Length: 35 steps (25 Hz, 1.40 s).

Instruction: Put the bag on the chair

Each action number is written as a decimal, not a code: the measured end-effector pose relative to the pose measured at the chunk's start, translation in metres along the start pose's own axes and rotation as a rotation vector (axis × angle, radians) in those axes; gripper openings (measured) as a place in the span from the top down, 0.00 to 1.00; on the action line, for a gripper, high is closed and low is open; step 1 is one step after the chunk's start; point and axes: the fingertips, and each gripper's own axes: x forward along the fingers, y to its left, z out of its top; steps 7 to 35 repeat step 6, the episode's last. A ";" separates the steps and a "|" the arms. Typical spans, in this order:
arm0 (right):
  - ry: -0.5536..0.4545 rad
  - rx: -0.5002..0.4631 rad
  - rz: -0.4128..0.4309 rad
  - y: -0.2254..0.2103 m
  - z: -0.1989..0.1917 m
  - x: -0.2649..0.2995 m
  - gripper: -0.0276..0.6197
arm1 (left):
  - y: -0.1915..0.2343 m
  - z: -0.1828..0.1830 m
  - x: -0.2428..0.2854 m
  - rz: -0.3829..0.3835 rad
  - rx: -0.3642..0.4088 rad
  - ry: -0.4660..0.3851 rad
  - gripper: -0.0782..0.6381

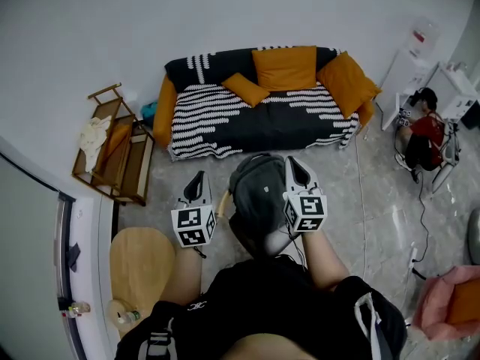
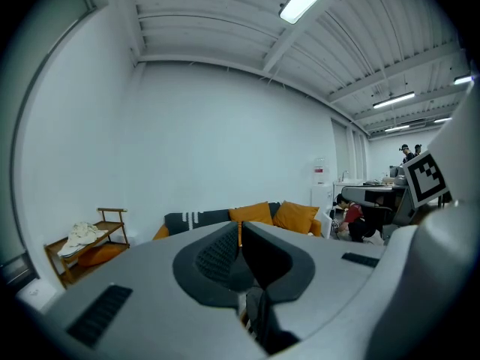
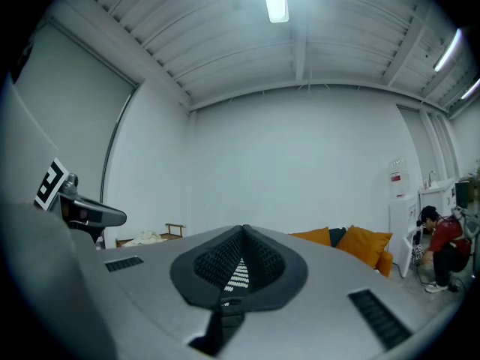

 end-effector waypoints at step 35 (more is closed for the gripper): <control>0.017 -0.005 -0.002 0.009 -0.002 -0.010 0.94 | -0.002 -0.002 -0.009 -0.016 -0.002 0.004 0.85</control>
